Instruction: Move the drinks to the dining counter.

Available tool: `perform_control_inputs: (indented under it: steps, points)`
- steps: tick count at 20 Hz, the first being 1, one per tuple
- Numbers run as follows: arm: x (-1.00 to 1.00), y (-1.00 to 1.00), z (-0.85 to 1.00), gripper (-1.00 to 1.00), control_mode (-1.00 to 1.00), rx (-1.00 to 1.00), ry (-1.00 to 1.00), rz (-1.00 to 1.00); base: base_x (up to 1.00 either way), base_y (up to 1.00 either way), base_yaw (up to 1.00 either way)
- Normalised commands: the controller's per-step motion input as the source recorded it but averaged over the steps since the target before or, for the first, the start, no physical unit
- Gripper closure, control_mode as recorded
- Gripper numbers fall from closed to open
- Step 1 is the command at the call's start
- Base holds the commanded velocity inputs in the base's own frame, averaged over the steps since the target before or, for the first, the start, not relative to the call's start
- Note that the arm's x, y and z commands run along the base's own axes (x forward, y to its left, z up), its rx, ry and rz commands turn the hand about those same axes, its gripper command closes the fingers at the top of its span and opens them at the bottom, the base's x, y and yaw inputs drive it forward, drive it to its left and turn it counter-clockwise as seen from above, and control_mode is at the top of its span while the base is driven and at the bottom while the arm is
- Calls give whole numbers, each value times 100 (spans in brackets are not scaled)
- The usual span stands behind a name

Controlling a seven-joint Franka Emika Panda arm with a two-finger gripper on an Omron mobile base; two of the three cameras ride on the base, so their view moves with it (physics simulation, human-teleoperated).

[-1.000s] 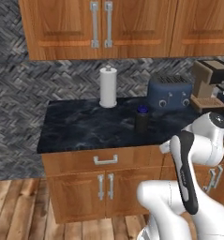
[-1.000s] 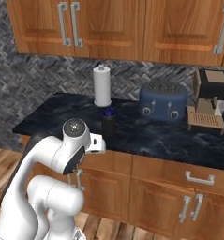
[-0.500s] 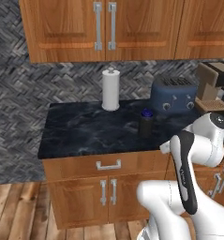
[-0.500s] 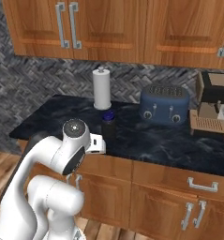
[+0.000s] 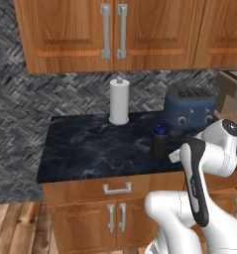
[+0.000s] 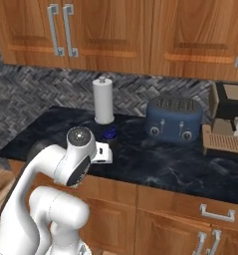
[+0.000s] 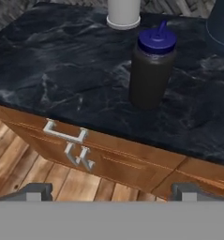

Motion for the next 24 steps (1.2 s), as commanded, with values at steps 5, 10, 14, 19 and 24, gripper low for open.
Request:
perform_control_inputs:
  steps: [5,10,14,19,24]
  points:
    - [0,0,0,-100,100,0,0,0,48,0,0]
    - [0,0,0,-100,100,0,0,0,48,0,0]
    - [0,0,0,-100,100,0,0,0,45,0,0]
    - [0,0,0,-100,100,0,0,0,35,0,0]
    - [0,0,0,-100,100,0,0,0,10,0,0]
